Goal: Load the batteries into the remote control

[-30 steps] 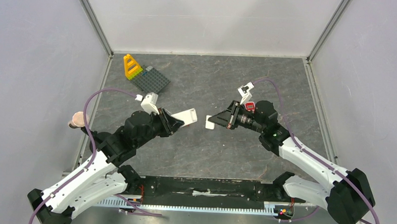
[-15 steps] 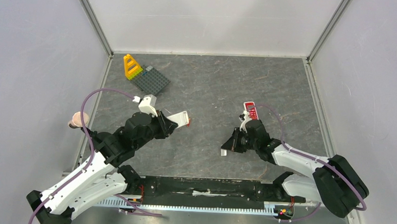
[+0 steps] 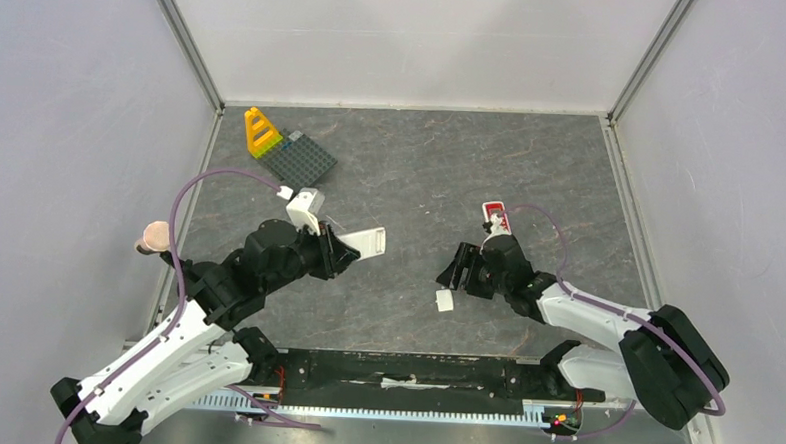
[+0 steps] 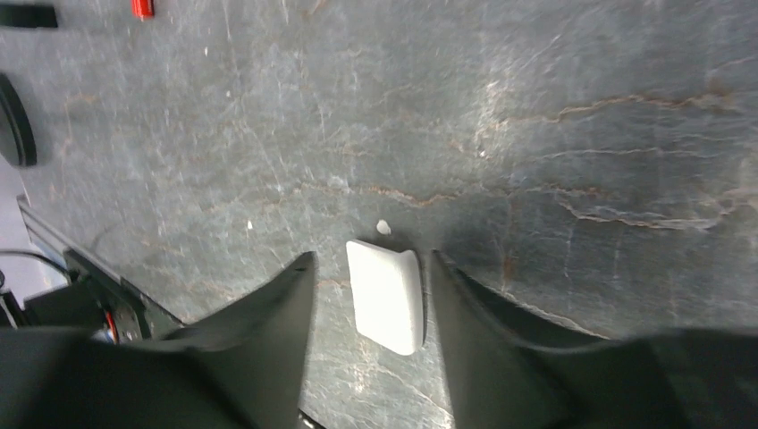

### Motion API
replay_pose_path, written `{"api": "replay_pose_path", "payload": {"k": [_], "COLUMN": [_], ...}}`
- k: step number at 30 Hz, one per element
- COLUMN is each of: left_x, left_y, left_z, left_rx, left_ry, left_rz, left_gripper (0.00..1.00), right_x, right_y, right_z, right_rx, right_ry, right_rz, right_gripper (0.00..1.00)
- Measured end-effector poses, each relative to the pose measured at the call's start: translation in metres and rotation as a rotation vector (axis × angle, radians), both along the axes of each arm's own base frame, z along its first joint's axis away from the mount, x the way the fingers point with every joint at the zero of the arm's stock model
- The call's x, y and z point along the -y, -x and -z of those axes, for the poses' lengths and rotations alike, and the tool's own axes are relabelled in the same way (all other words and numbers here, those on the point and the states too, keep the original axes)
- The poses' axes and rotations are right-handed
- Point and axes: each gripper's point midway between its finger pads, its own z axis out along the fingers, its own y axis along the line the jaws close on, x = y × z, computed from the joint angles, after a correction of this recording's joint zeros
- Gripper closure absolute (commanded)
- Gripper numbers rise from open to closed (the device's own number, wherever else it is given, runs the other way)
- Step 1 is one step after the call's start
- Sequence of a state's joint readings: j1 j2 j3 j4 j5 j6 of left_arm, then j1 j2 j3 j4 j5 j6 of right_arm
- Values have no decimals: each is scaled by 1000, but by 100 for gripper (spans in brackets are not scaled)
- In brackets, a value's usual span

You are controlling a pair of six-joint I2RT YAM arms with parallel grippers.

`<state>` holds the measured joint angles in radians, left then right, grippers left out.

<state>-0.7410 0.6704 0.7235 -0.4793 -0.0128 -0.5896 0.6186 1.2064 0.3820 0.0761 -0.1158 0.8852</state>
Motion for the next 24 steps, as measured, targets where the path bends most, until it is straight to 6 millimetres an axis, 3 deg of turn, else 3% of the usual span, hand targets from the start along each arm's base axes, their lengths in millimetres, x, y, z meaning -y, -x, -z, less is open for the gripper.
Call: {"api": "replay_pose_path", "payload": {"k": [6, 10, 13, 15, 17, 24], "left_x": [-10, -25, -33, -38, -43, -60], "left_y": [-3, -7, -8, -7, -6, -1], "left_z": [-9, -14, -20, -23, -27, -37], "left_rx": [35, 58, 78, 89, 101, 135], "left_ry": [-11, -33, -35, -32, -31, -28], "left_rz": [-41, -113, -150, -163, -177, -226], "left_gripper": [98, 98, 98, 98, 98, 98], "right_x": [9, -6, -33, -55, -77, -144], "right_y": [-11, -24, -32, -35, -42, -84], "right_z": [-7, -17, -24, -28, -32, -29], "right_rx": [36, 59, 83, 100, 122, 163], "right_ry": [80, 115, 152, 174, 193, 291], "right_rz": [16, -2, -42, -71, -89, -40], "right_gripper": [29, 33, 36, 47, 52, 50]}}
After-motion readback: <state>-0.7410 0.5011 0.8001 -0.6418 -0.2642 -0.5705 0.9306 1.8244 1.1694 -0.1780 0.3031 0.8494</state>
